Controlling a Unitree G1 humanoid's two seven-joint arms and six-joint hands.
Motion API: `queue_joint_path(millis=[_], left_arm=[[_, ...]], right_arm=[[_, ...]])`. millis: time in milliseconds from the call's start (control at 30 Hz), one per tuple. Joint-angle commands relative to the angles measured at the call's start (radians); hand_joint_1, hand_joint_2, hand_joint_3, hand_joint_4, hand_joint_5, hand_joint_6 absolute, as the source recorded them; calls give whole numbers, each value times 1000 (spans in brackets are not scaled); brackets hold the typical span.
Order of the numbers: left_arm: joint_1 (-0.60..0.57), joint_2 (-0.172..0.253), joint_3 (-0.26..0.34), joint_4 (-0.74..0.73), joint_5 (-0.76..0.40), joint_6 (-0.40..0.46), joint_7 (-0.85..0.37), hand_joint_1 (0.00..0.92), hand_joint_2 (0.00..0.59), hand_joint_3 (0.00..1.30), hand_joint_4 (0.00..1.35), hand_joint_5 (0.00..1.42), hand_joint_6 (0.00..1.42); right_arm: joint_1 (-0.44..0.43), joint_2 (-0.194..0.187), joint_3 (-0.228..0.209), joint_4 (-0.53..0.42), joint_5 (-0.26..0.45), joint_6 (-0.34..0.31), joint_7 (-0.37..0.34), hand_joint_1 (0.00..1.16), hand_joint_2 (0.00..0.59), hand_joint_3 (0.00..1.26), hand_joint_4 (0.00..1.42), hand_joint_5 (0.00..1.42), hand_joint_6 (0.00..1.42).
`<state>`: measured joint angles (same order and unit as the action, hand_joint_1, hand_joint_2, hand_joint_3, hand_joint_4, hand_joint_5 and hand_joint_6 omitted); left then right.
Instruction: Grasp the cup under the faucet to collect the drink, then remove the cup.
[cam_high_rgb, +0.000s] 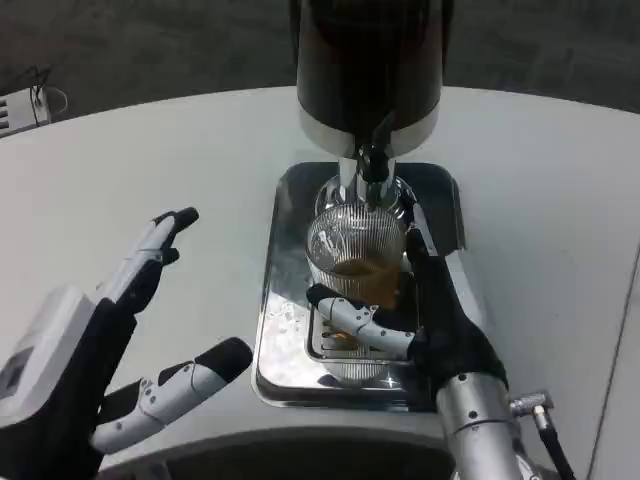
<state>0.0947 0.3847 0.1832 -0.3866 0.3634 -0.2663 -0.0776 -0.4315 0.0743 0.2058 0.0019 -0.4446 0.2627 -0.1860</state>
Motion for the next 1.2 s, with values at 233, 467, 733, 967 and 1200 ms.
queue_joint_path(millis=[233, 467, 733, 967, 1200], left_arm=[[106, 28, 19, -14, 20, 35, -26, 0, 88, 91, 21, 131, 203], [137, 36, 20, -18, 20, 59, -43, 0, 88, 91, 21, 132, 204], [155, 44, 19, -9, 18, 74, -52, 0, 88, 96, 22, 137, 206], [166, 42, 13, -8, 15, 84, -58, 0, 89, 110, 50, 138, 207], [181, 41, 12, -7, 13, 89, -64, 0, 89, 122, 63, 152, 207]], right_arm=[[-70, 26, -9, 108, 28, -49, -48, 794, 207, 0, 0, 0, 0], [-97, 44, -12, 159, 38, -62, -81, 794, 207, 0, 0, 0, 0], [-112, 60, -5, 195, 37, -69, -134, 792, 207, 0, 38, 83, 41], [-115, 89, 14, 224, 34, -70, -211, 809, 221, 132, 189, 220, 183], [-126, 115, 45, 271, 39, -89, -293, 825, 229, 235, 292, 317, 233]])
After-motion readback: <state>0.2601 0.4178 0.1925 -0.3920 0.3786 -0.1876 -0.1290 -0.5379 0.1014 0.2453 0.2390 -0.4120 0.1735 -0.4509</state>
